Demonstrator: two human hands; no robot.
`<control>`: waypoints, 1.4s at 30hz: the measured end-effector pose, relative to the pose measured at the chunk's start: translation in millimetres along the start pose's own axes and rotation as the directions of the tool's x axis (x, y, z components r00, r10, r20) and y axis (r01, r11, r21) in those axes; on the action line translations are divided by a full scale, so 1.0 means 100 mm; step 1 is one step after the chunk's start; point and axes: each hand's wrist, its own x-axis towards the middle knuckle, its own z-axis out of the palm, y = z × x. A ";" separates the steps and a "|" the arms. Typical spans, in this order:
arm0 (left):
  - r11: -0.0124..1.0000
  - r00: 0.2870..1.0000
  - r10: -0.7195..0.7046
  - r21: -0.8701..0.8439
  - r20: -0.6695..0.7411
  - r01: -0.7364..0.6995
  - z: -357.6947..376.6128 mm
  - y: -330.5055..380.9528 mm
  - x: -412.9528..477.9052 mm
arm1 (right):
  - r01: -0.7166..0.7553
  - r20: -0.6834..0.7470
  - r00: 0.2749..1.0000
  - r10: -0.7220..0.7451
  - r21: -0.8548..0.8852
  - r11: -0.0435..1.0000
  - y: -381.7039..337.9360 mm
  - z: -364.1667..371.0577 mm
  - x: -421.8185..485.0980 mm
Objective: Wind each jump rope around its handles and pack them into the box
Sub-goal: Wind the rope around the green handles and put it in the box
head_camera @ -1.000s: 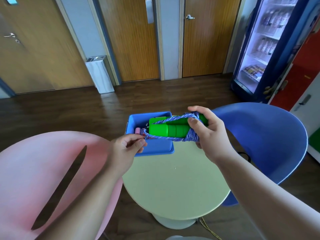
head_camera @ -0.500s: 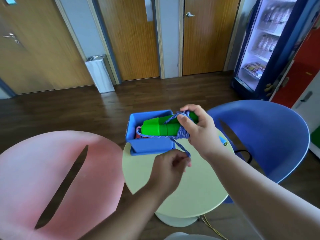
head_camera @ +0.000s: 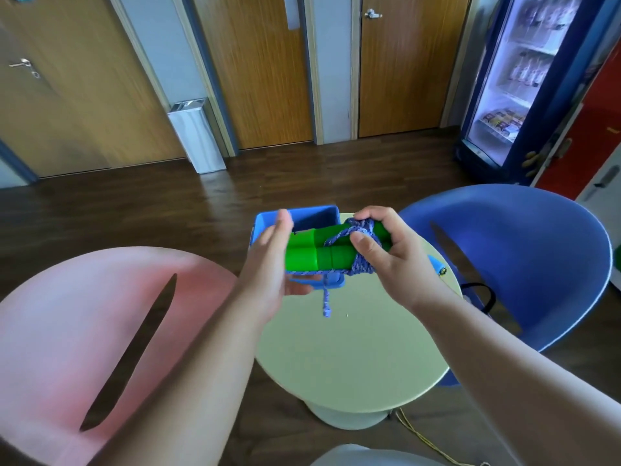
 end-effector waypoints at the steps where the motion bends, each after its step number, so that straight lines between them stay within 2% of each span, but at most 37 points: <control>1: 0.994 0.997 0.069 0.093 -0.037 -0.065 0.07 0.02 -0.04 | 0.003 0.000 1.000 -0.003 0.013 1.000 0.01 0.03 -0.01; 4: 0.927 0.928 0.340 0.219 -0.153 -0.304 0.15 -0.04 -0.12 | -0.040 -0.057 0.997 0.045 0.072 0.997 -0.02 0.04 -0.01; 6: 0.897 0.892 0.428 0.192 -0.147 -0.399 0.12 -0.12 -0.15 | -0.099 -0.090 0.990 0.108 0.102 0.990 -0.03 0.04 0.01; 8: 0.883 0.882 0.459 0.158 -0.105 -0.441 0.07 -0.15 -0.18 | -0.162 -0.102 0.980 0.172 0.095 0.982 -0.01 0.08 0.02; 11: 0.878 0.889 0.456 0.187 -0.049 -0.440 0.00 -0.19 -0.17 | -0.231 -0.075 0.969 0.234 0.045 0.972 0.06 0.13 0.04; 16: 0.873 0.883 0.461 0.225 -0.087 -0.433 -0.03 -0.22 -0.16 | -0.252 0.001 0.968 0.252 -0.025 0.967 0.04 0.11 0.14; 24: 0.892 0.893 0.440 0.160 -0.099 -0.422 -0.04 -0.10 -0.14 | -0.258 0.024 0.965 0.259 -0.045 0.965 -0.06 0.10 0.33; 27: 0.896 0.899 0.434 0.139 -0.058 -0.423 -0.07 -0.11 -0.12 | -0.280 0.082 0.957 0.279 -0.002 0.960 -0.08 0.08 0.34; 30: 0.924 0.920 0.376 0.116 -0.106 -0.364 -0.09 -0.09 -0.08 | -0.256 0.199 0.948 0.249 0.011 0.967 -0.11 0.01 0.28; 33: 0.945 0.935 0.327 0.070 -0.139 -0.320 -0.09 -0.11 -0.03 | -0.277 0.260 0.936 0.238 0.125 0.953 -0.01 -0.11 0.19; 35: 0.953 0.940 0.303 0.047 -0.159 -0.300 -0.11 -0.13 0.01 | -0.315 0.191 0.941 0.280 0.185 0.931 0.14 -0.15 0.12; 38: 0.958 0.940 0.279 -0.007 -0.197 -0.286 -0.17 -0.16 0.08 | -0.334 -0.058 0.929 0.365 0.287 0.898 0.30 -0.10 -0.05; 39: 0.959 0.940 0.273 -0.021 -0.204 -0.283 -0.20 -0.16 0.10 | -0.330 -0.087 0.924 0.372 0.310 0.892 0.34 -0.04 -0.13; 40: 0.961 0.942 0.265 -0.030 -0.205 -0.276 -0.22 -0.16 0.11 | -0.323 -0.074 0.930 0.360 0.305 0.896 0.37 0.04 -0.21; 42: 0.966 0.954 0.240 -0.057 -0.181 -0.253 -0.24 -0.16 0.11 | -0.321 0.042 0.946 0.321 0.258 0.911 0.41 0.22 -0.36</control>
